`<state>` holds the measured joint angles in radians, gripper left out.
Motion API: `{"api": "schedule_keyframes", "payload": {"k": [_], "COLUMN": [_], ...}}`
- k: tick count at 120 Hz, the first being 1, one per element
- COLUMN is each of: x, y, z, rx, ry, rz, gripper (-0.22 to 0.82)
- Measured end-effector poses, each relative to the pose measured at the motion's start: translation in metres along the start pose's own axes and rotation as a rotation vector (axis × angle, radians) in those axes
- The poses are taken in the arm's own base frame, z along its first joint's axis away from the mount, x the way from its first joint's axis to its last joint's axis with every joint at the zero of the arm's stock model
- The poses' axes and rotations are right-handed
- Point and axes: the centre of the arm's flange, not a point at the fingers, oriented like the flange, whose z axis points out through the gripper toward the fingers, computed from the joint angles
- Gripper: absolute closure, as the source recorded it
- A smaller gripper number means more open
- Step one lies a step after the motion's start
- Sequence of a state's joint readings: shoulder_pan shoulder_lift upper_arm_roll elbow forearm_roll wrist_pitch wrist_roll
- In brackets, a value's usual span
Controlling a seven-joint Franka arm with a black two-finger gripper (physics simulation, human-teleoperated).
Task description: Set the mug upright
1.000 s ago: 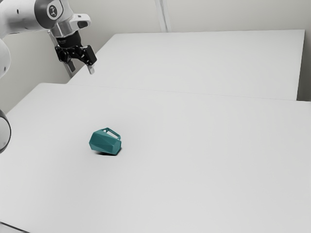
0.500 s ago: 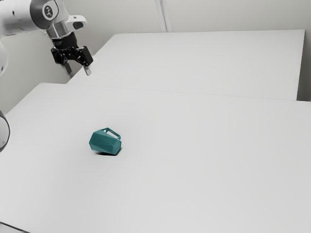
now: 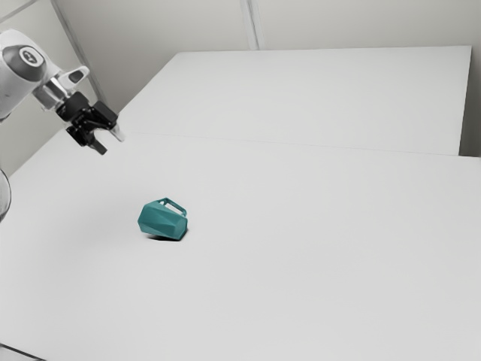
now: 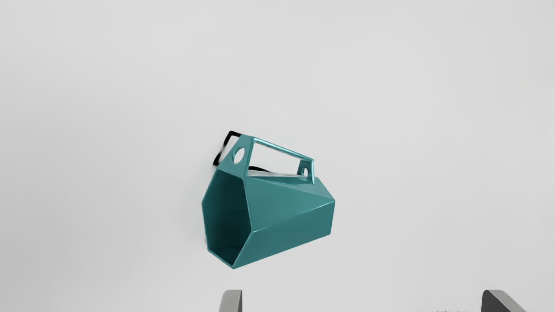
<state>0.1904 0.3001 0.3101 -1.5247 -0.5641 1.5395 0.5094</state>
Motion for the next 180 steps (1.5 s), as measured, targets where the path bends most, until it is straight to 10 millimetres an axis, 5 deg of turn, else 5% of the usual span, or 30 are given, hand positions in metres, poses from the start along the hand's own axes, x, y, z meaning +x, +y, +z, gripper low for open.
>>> {"api": "schedule_keyframes", "payload": {"k": [30, 65, 80, 112, 180], "x": [-0.012, -0.030, -0.033, -0.039, -0.037], "y": [-0.054, -0.091, -0.096, -0.092, -0.077], "z": [0.060, 0.120, 0.137, 0.170, 0.184], "rx": [-0.109, -0.237, -0.249, -0.329, -0.397], "ry": [-0.037, -0.003, 0.018, 0.055, 0.079], "rz": [0.006, -0.037, -0.040, -0.054, -0.014], "gripper": [0.00, 0.00, 0.02, 0.29, 0.68]}}
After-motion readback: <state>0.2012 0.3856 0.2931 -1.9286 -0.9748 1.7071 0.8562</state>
